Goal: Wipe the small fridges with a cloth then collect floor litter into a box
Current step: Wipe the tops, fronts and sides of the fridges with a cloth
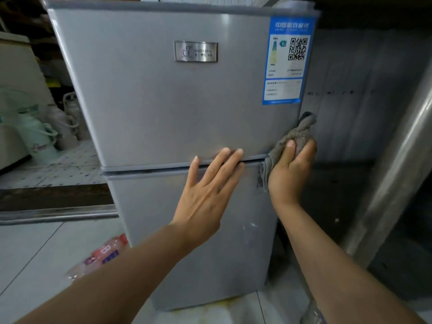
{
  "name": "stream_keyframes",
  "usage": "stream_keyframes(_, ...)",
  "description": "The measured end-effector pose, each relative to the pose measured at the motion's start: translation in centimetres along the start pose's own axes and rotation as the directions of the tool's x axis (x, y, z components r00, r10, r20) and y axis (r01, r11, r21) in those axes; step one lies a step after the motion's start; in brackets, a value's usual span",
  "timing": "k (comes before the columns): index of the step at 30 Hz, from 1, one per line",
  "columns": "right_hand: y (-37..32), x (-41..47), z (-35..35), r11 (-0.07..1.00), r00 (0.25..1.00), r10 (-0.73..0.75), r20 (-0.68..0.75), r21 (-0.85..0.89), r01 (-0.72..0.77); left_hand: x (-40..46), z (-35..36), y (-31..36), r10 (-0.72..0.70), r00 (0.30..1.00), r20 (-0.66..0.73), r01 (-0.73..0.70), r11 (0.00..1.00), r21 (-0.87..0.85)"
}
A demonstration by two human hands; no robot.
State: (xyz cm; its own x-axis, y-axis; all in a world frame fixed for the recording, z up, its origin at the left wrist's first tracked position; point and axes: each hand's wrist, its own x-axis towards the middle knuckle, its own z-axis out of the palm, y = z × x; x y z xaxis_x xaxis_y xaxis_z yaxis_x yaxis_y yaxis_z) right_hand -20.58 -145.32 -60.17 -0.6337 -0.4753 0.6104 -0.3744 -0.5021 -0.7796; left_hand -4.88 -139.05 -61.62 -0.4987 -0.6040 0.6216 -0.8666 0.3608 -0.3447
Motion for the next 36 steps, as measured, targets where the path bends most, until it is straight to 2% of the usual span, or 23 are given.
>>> stream_keyframes(5,1.3,-1.4,0.1,1.000,0.998,0.023,-0.059,0.011,-0.022,-1.1,1.1,-0.1,0.055,0.999,0.003,-0.055,0.998,0.029)
stream_keyframes(15,6.2,-5.7,-1.3,0.984,0.984,0.178,0.034,-0.022,-0.177,-3.9,4.2,0.9,0.158,0.986,0.060,-0.161,0.985,0.062)
stream_keyframes(26,14.3,-12.7,-3.5,0.979,0.980,0.194,0.040,-0.078,-0.190,-8.0,8.5,2.8,0.270,0.953,0.137,-0.281,0.957,0.076)
stream_keyframes(32,18.6,-17.0,-5.0,0.927,0.928,0.355,0.109,-0.166,-0.335,-10.2,11.1,3.3,0.352,0.922,0.159,-0.371,0.923,0.106)
stream_keyframes(36,20.8,-19.0,-5.9,0.905,0.904,0.405,0.140,-0.202,-0.374,-12.2,12.4,3.7,0.377,0.911,0.167,-0.392,0.918,0.065)
